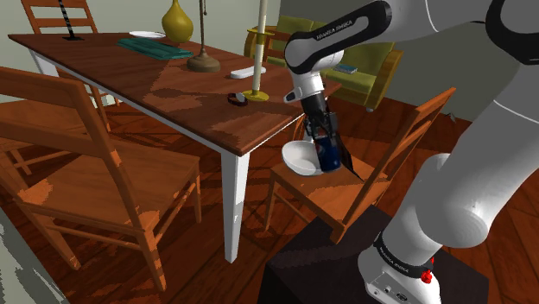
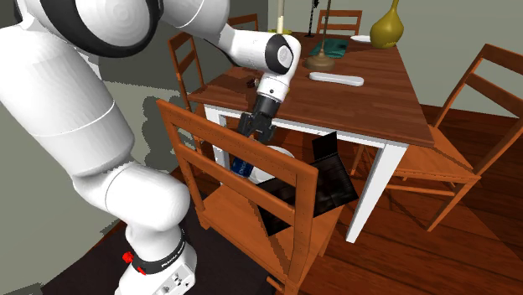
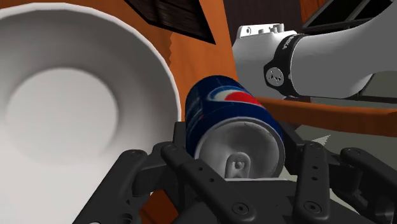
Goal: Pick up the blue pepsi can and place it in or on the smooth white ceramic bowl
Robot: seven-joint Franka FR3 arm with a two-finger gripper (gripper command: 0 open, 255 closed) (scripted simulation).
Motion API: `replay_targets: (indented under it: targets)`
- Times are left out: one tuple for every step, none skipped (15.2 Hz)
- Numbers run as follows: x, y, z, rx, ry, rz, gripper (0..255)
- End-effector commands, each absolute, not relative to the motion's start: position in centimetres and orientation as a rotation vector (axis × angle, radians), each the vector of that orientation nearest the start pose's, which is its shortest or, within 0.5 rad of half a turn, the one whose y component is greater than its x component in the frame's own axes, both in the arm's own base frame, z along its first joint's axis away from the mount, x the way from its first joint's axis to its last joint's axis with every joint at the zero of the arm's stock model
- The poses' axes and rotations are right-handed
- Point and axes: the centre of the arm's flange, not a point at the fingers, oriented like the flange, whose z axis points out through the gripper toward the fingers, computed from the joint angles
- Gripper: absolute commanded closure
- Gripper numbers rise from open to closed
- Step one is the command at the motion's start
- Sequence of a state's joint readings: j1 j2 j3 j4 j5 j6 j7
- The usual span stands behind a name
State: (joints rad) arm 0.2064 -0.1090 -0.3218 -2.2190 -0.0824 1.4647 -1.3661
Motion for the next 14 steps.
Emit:
replay_targets:
  targets:
    - [46.2, -5.8, 35.1, -2.299, -1.738, 0.49, 255]
    - [46.2, -5.8, 35.1, -2.299, -1.738, 0.49, 255]
    - [46.2, -5.8, 35.1, -2.299, -1.738, 0.49, 255]
    - [46.2, -5.8, 35.1, -2.299, -1.738, 0.49, 255]
    - [46.2, -5.8, 35.1, -2.299, -1.738, 0.49, 255]
    - [46.2, -5.8, 35.1, -2.299, -1.738, 0.49, 255]
    - [46.2, -5.8, 35.1, -2.299, -1.738, 0.49, 255]
    - [46.2, -5.8, 35.1, -2.299, -1.738, 0.49, 255]
    - [45.8, -7.0, 36.1, -2.298, -1.742, 0.493, 0]
    - [46.6, -6.2, 35.3, -2.301, -1.74, 0.491, 0]
    - [48.0, -6.6, 36.2, -2.301, -1.743, 0.494, 0]
    - [47.7, -6.9, 35.6, -2.301, -1.743, 0.495, 0]
    - [49.1, -8.0, 34.8, -2.301, -1.751, 0.506, 0]
    - [46.2, -5.8, 35.1, -2.299, -1.738, 0.49, 0]
